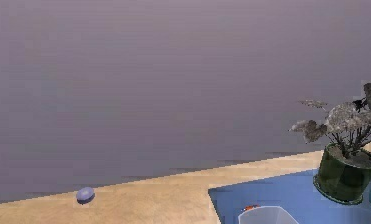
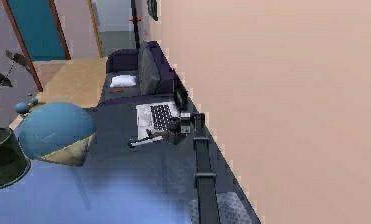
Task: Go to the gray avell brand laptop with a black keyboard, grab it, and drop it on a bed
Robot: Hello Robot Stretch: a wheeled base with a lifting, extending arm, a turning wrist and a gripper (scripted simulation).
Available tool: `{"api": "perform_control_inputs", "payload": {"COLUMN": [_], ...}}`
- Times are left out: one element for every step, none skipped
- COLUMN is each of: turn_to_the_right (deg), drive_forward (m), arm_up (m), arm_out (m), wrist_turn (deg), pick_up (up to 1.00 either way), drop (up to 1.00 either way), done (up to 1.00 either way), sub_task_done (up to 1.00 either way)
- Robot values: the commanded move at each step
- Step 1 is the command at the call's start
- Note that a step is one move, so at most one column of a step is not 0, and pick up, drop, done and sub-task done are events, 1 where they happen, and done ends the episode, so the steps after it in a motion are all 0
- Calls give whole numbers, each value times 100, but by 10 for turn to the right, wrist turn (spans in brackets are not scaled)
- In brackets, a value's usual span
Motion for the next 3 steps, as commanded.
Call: {"api": "perform_control_inputs", "payload": {"turn_to_the_right": [0, 0, 0], "drive_forward": [0, 0, 0], "arm_up": [24, 0, 0], "arm_out": [0, 0, 0], "wrist_turn": [0, -450, -300], "pick_up": [0, 0, 0], "drop": [0, 0, 0], "done": [0, 0, 0], "sub_task_done": [0, 0, 0]}}
